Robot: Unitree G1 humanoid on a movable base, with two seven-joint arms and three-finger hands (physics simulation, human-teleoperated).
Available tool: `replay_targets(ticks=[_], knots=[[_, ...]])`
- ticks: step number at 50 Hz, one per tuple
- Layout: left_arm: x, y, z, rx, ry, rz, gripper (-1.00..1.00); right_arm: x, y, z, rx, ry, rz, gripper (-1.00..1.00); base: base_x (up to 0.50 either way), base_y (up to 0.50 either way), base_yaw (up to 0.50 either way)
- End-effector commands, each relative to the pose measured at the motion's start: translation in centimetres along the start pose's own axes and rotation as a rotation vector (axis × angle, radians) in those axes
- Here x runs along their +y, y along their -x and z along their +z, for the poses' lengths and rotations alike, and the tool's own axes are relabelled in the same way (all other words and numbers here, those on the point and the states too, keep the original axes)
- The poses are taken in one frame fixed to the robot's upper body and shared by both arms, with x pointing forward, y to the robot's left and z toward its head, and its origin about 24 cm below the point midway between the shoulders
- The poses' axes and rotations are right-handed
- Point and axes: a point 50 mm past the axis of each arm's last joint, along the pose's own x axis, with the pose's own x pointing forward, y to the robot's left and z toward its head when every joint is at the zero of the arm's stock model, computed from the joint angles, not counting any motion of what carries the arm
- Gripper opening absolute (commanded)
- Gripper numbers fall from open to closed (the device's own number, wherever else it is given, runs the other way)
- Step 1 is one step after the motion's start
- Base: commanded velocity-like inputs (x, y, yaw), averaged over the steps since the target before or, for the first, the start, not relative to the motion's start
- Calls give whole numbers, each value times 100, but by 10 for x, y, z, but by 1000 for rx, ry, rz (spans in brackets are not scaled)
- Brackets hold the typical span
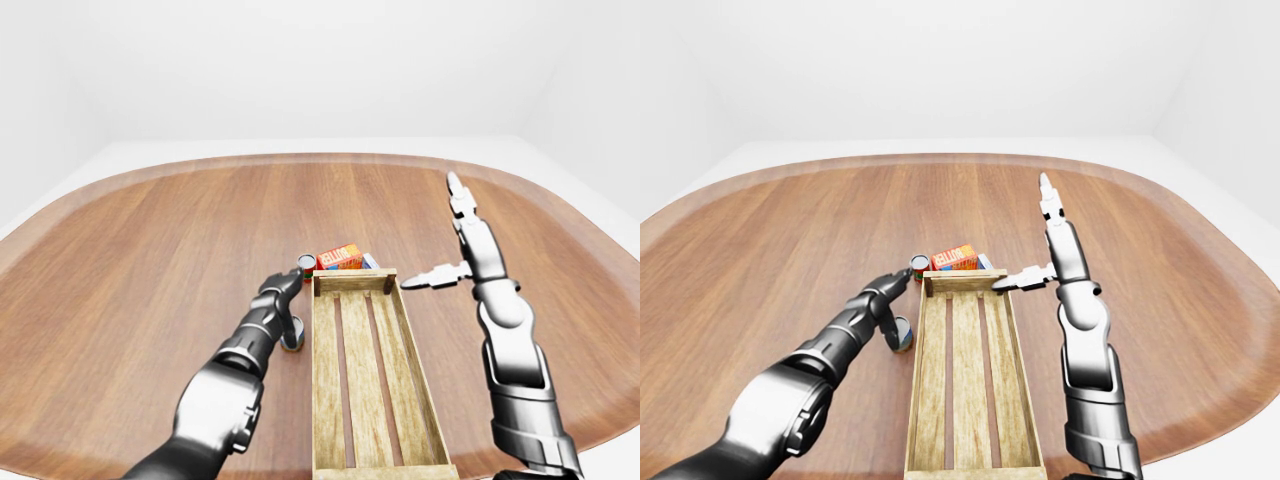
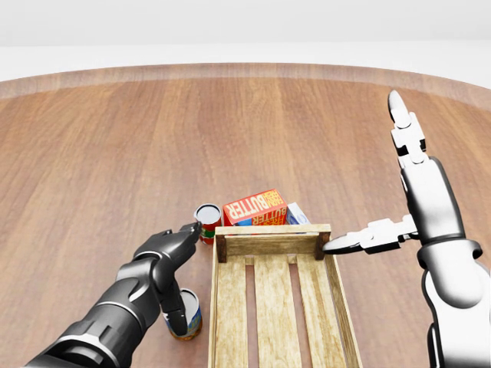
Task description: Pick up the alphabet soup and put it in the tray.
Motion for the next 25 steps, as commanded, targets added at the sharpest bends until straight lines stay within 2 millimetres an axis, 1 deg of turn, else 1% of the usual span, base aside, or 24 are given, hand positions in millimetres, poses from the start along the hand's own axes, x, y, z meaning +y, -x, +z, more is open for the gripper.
replay_targets(ticks=[1,8,16,17,25], knots=[[-13,0,5,-15,32,-36,100,0,1,-1,6,1,-2,99,0,0,0],[-14,0,6,-14,25,-38,100,1,2,-5,21,-5,-3,99,0,0,0],[-9,0,6,-12,-21,-27,100,2,3,-7,27,-8,-1,99,0,0,0],[-10,0,4,-8,-46,-24,100,2,3,-7,30,-9,-2,99,0,0,0],[-15,0,0,5,-75,-28,100,2,2,-9,35,-13,-3,99,0,0,0]])
